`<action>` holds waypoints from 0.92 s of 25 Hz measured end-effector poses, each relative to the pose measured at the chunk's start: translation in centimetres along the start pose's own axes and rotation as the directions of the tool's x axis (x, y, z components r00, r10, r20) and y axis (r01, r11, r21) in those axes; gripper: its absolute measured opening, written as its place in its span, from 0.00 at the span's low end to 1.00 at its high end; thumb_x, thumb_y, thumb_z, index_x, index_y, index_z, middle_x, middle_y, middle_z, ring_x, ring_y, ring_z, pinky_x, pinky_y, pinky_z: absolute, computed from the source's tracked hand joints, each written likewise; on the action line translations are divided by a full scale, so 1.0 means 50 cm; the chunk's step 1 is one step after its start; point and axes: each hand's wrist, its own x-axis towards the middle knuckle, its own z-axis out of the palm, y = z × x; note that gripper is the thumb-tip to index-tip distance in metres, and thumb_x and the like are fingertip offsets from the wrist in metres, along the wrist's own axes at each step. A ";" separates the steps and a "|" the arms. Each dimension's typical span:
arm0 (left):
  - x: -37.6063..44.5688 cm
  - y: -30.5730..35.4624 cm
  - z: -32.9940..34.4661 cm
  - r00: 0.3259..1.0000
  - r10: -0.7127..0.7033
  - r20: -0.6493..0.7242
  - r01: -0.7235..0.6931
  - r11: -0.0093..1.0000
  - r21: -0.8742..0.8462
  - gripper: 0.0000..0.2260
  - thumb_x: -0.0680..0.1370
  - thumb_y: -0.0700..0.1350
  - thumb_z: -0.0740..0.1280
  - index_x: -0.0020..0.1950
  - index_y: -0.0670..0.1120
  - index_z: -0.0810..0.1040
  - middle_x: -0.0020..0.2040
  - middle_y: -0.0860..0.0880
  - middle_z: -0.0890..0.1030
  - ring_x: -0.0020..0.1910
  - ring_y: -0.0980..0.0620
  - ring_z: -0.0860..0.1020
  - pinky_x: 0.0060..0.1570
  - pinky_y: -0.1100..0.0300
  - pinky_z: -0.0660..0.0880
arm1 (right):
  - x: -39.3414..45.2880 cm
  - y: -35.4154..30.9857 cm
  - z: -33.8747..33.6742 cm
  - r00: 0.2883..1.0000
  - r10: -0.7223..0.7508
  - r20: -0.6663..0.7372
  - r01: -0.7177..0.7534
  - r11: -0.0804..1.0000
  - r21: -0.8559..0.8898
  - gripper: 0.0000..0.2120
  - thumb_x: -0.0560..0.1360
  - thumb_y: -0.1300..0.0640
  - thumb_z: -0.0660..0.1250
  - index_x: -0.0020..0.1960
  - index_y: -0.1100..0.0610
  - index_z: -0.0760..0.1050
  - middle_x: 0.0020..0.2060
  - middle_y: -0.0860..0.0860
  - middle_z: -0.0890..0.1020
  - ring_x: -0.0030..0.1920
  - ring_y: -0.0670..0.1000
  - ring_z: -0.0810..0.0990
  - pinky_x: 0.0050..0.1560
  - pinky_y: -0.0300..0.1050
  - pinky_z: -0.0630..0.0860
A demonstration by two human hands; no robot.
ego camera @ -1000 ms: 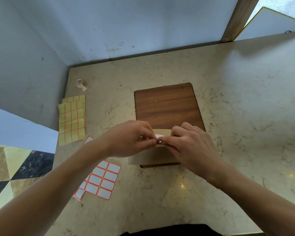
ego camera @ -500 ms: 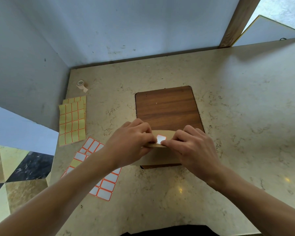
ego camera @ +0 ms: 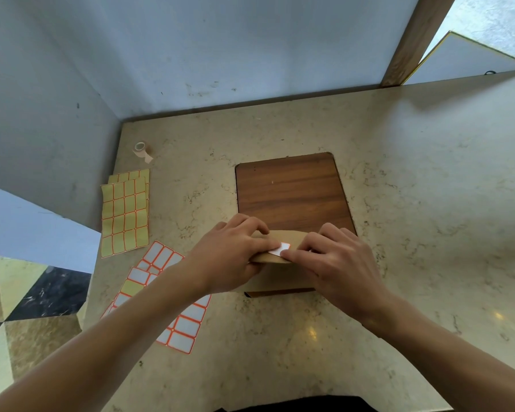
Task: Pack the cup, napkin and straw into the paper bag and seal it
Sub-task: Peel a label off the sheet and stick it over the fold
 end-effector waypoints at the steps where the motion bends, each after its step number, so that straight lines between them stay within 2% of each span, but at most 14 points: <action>1: 0.003 -0.003 0.001 1.000 0.002 0.022 -0.002 1.000 0.002 0.21 0.78 0.54 0.63 0.71 0.61 0.67 0.69 0.52 0.69 0.68 0.50 0.60 0.61 0.50 0.65 | -0.001 0.000 0.000 1.000 -0.003 -0.007 0.003 1.000 0.000 0.12 0.76 0.56 0.62 0.54 0.49 0.82 0.38 0.47 0.81 0.36 0.51 0.74 0.31 0.45 0.70; 6: 0.022 -0.007 0.002 0.973 -0.043 0.227 0.034 0.999 0.041 0.29 0.77 0.57 0.61 0.74 0.66 0.52 0.76 0.52 0.56 0.72 0.48 0.49 0.67 0.45 0.58 | 0.001 -0.001 0.002 1.000 -0.022 -0.003 0.022 1.000 0.001 0.14 0.76 0.55 0.59 0.53 0.49 0.82 0.39 0.48 0.82 0.37 0.52 0.75 0.32 0.45 0.69; 9: 0.027 -0.011 -0.004 0.972 -0.003 0.235 0.001 1.000 0.010 0.27 0.77 0.57 0.61 0.73 0.69 0.54 0.78 0.55 0.53 0.73 0.49 0.46 0.69 0.44 0.55 | 0.002 0.003 0.000 1.000 -0.006 0.012 0.006 1.000 0.022 0.13 0.76 0.55 0.60 0.55 0.48 0.81 0.39 0.47 0.82 0.37 0.51 0.74 0.31 0.45 0.70; 12: 0.024 -0.016 -0.017 0.980 0.074 0.186 -0.053 0.992 -0.117 0.22 0.78 0.53 0.62 0.69 0.72 0.64 0.77 0.57 0.57 0.72 0.52 0.49 0.68 0.44 0.56 | 0.005 0.006 0.000 1.000 -0.005 0.023 0.005 1.000 0.031 0.13 0.76 0.54 0.61 0.56 0.47 0.80 0.39 0.46 0.81 0.37 0.50 0.73 0.31 0.44 0.69; 15: 0.017 -0.019 -0.024 0.989 0.076 0.126 -0.050 0.979 -0.199 0.19 0.79 0.51 0.64 0.66 0.70 0.70 0.74 0.58 0.64 0.71 0.53 0.55 0.67 0.47 0.60 | 0.007 0.010 -0.002 0.999 0.009 0.041 -0.010 0.999 0.046 0.13 0.77 0.53 0.59 0.56 0.46 0.80 0.39 0.45 0.81 0.37 0.49 0.73 0.30 0.44 0.69; 19: -0.010 -0.018 -0.018 0.991 0.072 -0.112 -0.087 0.987 -0.137 0.13 0.77 0.50 0.68 0.61 0.63 0.79 0.65 0.56 0.75 0.65 0.53 0.67 0.58 0.53 0.66 | 0.011 0.010 -0.002 0.997 0.037 0.061 -0.040 0.999 0.036 0.10 0.74 0.53 0.66 0.54 0.47 0.81 0.39 0.46 0.82 0.38 0.50 0.74 0.31 0.42 0.68; 23: -0.033 -0.019 -0.009 0.952 -0.018 -0.305 -0.024 0.991 -0.133 0.06 0.74 0.49 0.73 0.49 0.52 0.84 0.52 0.52 0.81 0.53 0.51 0.75 0.48 0.57 0.68 | 0.015 0.009 -0.004 0.997 0.062 0.041 -0.063 0.998 0.022 0.08 0.71 0.53 0.73 0.51 0.47 0.83 0.38 0.46 0.82 0.37 0.49 0.74 0.32 0.39 0.64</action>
